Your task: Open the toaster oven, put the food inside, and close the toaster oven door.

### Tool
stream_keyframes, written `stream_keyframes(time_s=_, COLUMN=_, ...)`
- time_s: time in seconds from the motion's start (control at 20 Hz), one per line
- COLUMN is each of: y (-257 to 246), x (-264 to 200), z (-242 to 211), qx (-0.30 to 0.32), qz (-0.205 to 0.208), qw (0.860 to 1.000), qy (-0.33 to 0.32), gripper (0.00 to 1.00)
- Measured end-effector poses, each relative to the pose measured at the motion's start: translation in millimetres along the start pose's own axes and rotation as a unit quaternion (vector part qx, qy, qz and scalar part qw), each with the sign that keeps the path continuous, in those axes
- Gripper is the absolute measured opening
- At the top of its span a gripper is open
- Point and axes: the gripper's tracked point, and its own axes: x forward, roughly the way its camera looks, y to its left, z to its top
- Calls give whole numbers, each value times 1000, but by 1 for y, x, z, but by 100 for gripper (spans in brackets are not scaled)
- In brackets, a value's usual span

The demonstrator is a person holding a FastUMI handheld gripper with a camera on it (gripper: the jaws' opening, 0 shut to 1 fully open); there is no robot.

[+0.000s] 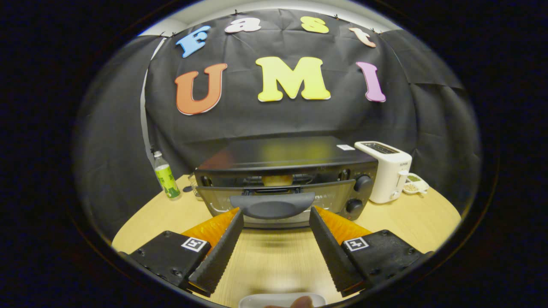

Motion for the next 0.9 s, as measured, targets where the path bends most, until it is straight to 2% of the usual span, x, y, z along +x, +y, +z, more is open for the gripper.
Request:
stream_keyframes(time_s=0.25, y=12, x=-46, z=68, qx=-14, qz=15, qw=998, qy=-67, gripper=100)
stream_keyframes(time_s=0.4, y=13, x=-98, z=122, qx=-18, qz=10, qw=993, qy=-115, gripper=100)
stream_keyframes(time_s=0.6, y=24, x=-177, z=171, qx=-34, qz=19, qw=986, qy=-160, gripper=100)
stream_keyframes(time_s=0.75, y=29, x=-242, z=190, qx=-39, qz=14, qw=980, qy=-196, gripper=100)
stream_keyframes(time_s=0.9, y=45, x=-292, z=186, qx=-25, qz=28, qw=979, qy=-200, gripper=100)
